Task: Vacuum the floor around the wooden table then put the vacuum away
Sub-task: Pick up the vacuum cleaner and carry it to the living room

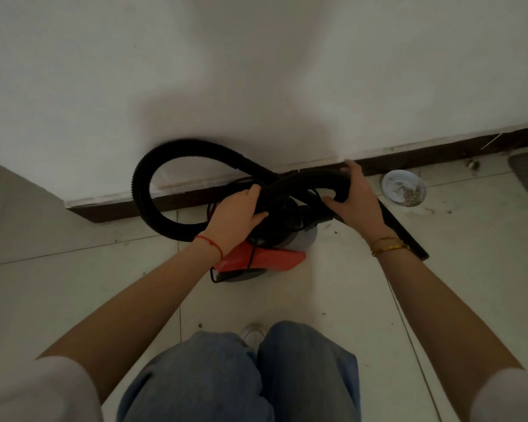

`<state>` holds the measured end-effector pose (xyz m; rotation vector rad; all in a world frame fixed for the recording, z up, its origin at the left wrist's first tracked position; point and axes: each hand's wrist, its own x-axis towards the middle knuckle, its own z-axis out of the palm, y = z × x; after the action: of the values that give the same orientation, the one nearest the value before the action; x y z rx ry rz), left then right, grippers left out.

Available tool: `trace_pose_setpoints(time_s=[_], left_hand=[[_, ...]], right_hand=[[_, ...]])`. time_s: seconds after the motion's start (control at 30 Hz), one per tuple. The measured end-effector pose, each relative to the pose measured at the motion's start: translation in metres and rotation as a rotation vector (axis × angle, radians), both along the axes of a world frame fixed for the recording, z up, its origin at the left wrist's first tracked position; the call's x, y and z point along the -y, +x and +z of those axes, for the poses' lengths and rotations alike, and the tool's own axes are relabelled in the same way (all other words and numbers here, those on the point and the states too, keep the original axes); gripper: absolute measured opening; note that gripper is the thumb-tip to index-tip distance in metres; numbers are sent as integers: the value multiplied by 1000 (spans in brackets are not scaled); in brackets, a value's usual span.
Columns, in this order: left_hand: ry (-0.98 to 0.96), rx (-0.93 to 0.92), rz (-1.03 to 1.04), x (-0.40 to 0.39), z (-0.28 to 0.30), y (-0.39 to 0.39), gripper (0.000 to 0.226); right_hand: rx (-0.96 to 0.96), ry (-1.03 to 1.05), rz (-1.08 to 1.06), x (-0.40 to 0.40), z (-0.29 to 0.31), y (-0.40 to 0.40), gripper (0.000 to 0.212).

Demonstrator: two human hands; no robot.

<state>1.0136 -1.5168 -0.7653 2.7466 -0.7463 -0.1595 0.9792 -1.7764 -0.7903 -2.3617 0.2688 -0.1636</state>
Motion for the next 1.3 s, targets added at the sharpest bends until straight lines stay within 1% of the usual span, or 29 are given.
trace_pose_setpoints(time_s=[0.07, 0.13, 0.23, 0.3, 0.37, 0.4, 0.47, 0.53, 0.6, 0.63, 0.67, 0.7, 0.73, 0.77, 0.8, 0.83, 0.87, 0.93, 0.97, 1.03, 1.13, 1.3], left_hand=[[4, 27, 10, 0, 5, 3, 44], [4, 56, 24, 0, 8, 5, 44], [-7, 41, 49, 1, 8, 3, 46], [-15, 16, 70, -2, 5, 0, 45], [-6, 3, 76, -11, 0, -4, 42], [10, -1, 80, -17, -2, -6, 40], [52, -22, 97, -32, -6, -8, 39], [77, -60, 132, -47, -8, -7, 36], [69, -88, 161, -57, -7, -4, 37], [66, -91, 167, -60, -7, -3, 38], [68, -92, 167, -63, -6, -3, 40], [74, -89, 164, -64, -6, -4, 42], [80, -86, 159, -65, -6, -5, 43], [84, -81, 156, -66, -6, -8, 43], [86, -71, 155, -65, -7, -10, 43], [85, -54, 155, -64, -7, -12, 42], [79, -34, 155, -63, -8, -13, 40], [68, -16, 156, -59, -8, -13, 37], [67, -23, 159, -58, -8, -13, 38], [62, -38, 162, -58, -9, -11, 38], [61, -20, 154, -62, -11, -11, 39], [38, -16, 134, -64, -10, -9, 40]], right_hand=[[134, -185, 92, -7, 12, 11, 89], [202, -380, 243, -18, 27, 24, 87], [167, -561, 490, -39, 44, 41, 77], [123, -651, 633, -54, 48, 47, 60], [87, -702, 693, -65, 45, 51, 42], [59, -698, 672, -68, 44, 54, 36], [10, -691, 573, -72, 44, 61, 31], [-40, -716, 496, -74, 44, 68, 33], [-138, -709, 495, -77, 45, 76, 42], [-231, -660, 526, -79, 48, 81, 51], [-365, -558, 572, -80, 53, 87, 62], [-510, -410, 621, -81, 61, 94, 73], [-604, -251, 655, -84, 70, 101, 79], [-627, -124, 663, -86, 77, 109, 78], [-593, -69, 650, -90, 79, 118, 70], [-535, -90, 622, -94, 78, 126, 62], [-489, -166, 595, -100, 74, 134, 55], [-515, -309, 573, -114, 60, 142, 52], [-549, -339, 577, -121, 51, 144, 54], [-584, -370, 583, -131, 35, 148, 51], [-626, -385, 586, -138, 20, 156, 39], [-711, -335, 552, -136, 11, 164, 41]])
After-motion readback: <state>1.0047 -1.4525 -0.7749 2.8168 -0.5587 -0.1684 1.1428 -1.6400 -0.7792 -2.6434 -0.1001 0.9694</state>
